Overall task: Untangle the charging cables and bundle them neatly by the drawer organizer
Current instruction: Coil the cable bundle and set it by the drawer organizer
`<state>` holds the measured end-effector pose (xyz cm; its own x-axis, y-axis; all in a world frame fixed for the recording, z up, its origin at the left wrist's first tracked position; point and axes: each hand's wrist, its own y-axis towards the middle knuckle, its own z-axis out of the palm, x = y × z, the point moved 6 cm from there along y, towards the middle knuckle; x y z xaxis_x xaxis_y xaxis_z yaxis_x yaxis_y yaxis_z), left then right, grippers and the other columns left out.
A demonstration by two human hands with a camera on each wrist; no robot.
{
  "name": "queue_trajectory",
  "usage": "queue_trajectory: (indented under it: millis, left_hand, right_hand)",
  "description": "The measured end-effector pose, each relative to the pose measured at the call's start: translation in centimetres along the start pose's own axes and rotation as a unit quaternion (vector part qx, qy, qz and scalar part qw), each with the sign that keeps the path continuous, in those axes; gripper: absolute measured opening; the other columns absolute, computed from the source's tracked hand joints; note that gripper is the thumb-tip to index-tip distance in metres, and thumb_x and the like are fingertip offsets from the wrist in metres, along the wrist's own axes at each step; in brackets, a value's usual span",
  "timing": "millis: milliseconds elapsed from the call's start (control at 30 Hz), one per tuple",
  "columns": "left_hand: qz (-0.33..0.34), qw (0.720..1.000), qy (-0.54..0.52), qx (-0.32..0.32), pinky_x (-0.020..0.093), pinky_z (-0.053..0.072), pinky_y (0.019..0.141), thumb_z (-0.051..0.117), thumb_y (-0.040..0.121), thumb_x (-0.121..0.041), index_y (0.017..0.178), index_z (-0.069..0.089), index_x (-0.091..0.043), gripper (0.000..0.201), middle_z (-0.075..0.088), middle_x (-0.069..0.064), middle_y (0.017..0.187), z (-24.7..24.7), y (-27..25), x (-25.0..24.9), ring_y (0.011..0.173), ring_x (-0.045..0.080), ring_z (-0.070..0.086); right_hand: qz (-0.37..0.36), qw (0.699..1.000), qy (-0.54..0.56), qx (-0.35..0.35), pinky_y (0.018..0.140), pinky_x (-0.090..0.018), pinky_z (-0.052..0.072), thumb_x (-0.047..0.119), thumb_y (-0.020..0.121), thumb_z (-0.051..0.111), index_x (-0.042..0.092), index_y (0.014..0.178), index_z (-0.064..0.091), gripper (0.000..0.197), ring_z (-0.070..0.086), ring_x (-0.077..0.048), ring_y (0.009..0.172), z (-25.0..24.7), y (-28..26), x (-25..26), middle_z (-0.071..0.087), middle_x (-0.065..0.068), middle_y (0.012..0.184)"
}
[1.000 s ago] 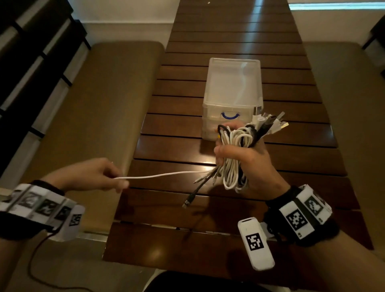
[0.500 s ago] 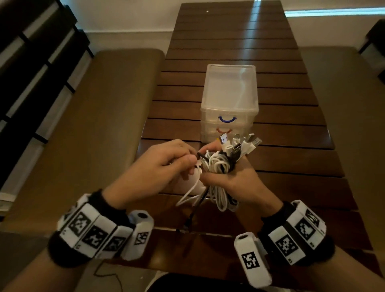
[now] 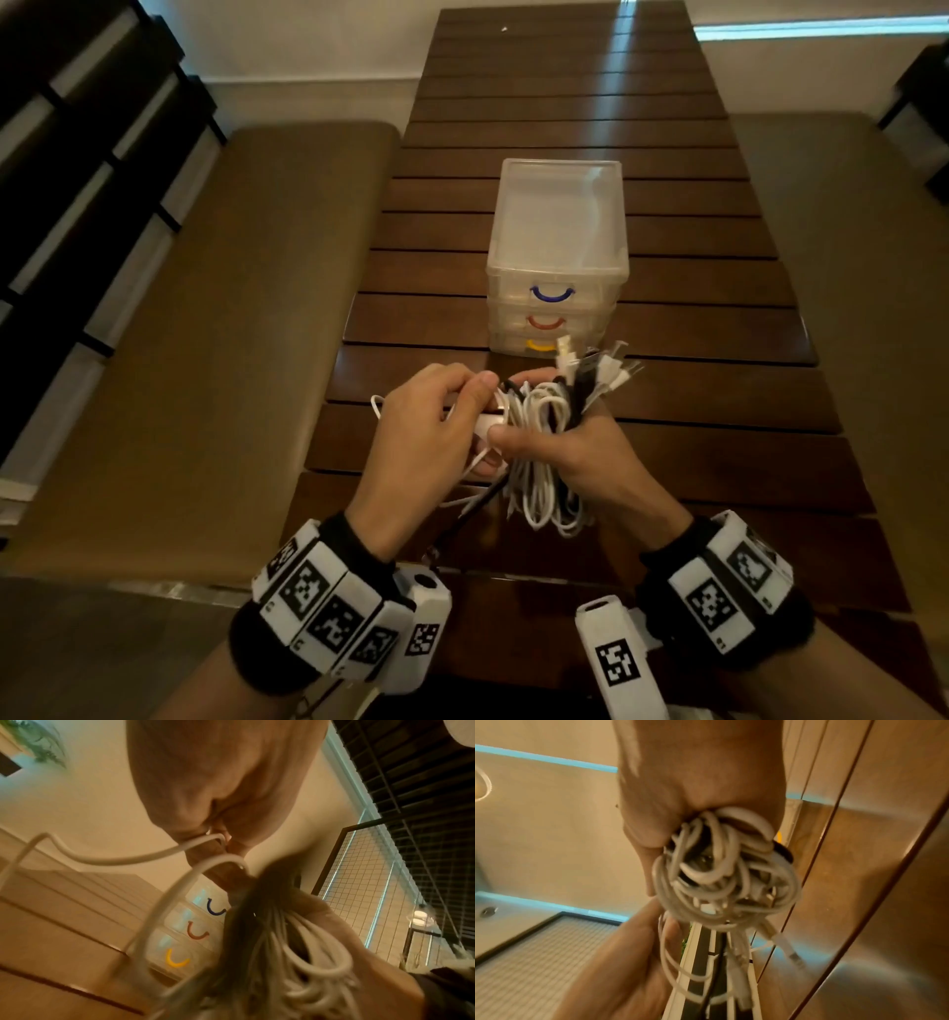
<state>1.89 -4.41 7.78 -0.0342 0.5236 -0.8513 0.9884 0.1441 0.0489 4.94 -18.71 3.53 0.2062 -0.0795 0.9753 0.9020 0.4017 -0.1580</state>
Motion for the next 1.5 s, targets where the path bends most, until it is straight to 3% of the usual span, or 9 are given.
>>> queue_trajectory:
  millis: [133,300,500,733,900,1167,1333,1400,1500]
  left_hand:
    - [-0.073,0.987,-0.137,0.042,0.036,0.058,0.055,0.051,0.099,-0.034,0.079,0.065,-0.017,0.030,0.065,0.000,0.072,1.4,-0.4,0.2,0.060,0.015,0.067]
    - [-0.066,0.991,-0.112,0.016,0.025,0.044,0.052,0.049,0.099,-0.036,0.078,0.064,-0.016,0.033,0.054,-0.006,0.057,1.7,-0.2,1.2,0.053,0.008,0.050]
    - [-0.154,0.967,-0.197,0.056,0.034,0.052,0.063,0.047,0.101,-0.035,0.087,0.066,-0.009,0.035,0.064,0.002,0.071,3.3,2.2,0.8,0.062,0.014,0.059]
    - [0.016,0.990,0.144,0.002,0.029,0.050,0.076,0.044,0.099,-0.045,0.105,0.068,-0.033,0.027,0.057,-0.007,0.099,2.0,2.9,-0.6,0.085,0.007,0.058]
    - [-0.009,0.997,-0.066,0.038,0.034,0.055,0.070,0.047,0.102,-0.029,0.117,0.067,-0.028,0.026,0.070,-0.003,0.085,3.2,1.3,1.0,0.078,0.009,0.066]
    - [0.070,0.995,0.060,-0.037,0.036,0.051,0.069,0.050,0.100,-0.026,0.113,0.069,-0.020,0.023,0.062,-0.008,0.088,3.9,0.5,-0.2,0.079,0.006,0.059]
    - [0.053,0.990,0.124,0.052,0.031,0.046,0.073,0.033,0.104,-0.025,0.139,0.048,-0.023,0.038,0.058,-0.007,0.084,4.7,0.4,-1.5,0.078,0.006,0.053]
    - [0.043,0.985,0.131,0.102,0.034,0.046,0.090,0.032,0.104,-0.027,0.152,0.028,-0.026,0.047,0.063,-0.002,0.113,4.8,0.4,-1.6,0.098,0.012,0.057]
    - [0.018,0.977,0.139,0.163,0.040,0.028,0.115,0.028,0.105,-0.037,0.155,0.009,-0.031,0.054,0.001,-0.009,0.163,5.5,0.5,-1.1,0.141,0.017,0.033]
  right_hand:
    - [-0.004,0.998,-0.059,-0.013,0.080,-0.036,0.060,0.000,0.073,0.082,0.011,0.111,0.060,0.045,0.072,-0.021,0.091,0.1,-0.1,0.0,0.073,-0.007,0.095]
    - [0.008,0.997,-0.077,0.017,0.069,-0.013,0.052,0.002,0.074,0.082,0.018,0.099,0.066,0.034,0.071,-0.005,0.083,0.6,0.0,0.1,0.074,0.000,0.087]
    - [0.004,0.995,-0.088,-0.056,0.068,-0.020,0.055,-0.009,0.070,0.078,0.007,0.094,0.071,0.030,0.072,-0.013,0.083,-0.4,1.8,0.6,0.075,-0.003,0.087]
    - [0.053,0.985,-0.115,-0.115,0.050,-0.019,0.044,-0.004,0.074,0.068,0.010,0.067,0.062,0.018,0.056,-0.004,0.050,-1.9,2.7,0.4,0.061,0.009,0.055]
    - [0.075,0.982,-0.030,-0.171,0.056,-0.024,0.052,-0.009,0.072,0.066,-0.005,0.084,0.068,0.013,0.063,-0.015,0.068,-3.1,2.7,0.3,0.065,-0.008,0.074]
    - [0.020,0.988,-0.029,-0.153,0.067,-0.041,0.058,-0.006,0.074,0.069,-0.003,0.092,0.066,0.018,0.066,-0.023,0.075,-2.1,2.2,1.2,0.068,-0.019,0.081]
    - [-0.008,0.987,0.025,-0.158,0.065,-0.035,0.057,-0.010,0.077,0.065,0.004,0.086,0.067,0.016,0.065,-0.024,0.071,-1.8,2.0,1.4,0.066,-0.009,0.074]
    - [0.012,0.982,0.066,-0.177,0.066,-0.039,0.055,-0.010,0.076,0.064,-0.002,0.088,0.067,0.014,0.064,-0.026,0.072,-2.1,1.9,0.6,0.064,-0.014,0.076]
    - [0.048,0.981,0.085,-0.168,0.069,-0.042,0.053,-0.005,0.073,0.064,-0.004,0.087,0.068,0.015,0.066,-0.030,0.074,-2.5,1.8,-0.2,0.066,-0.018,0.079]
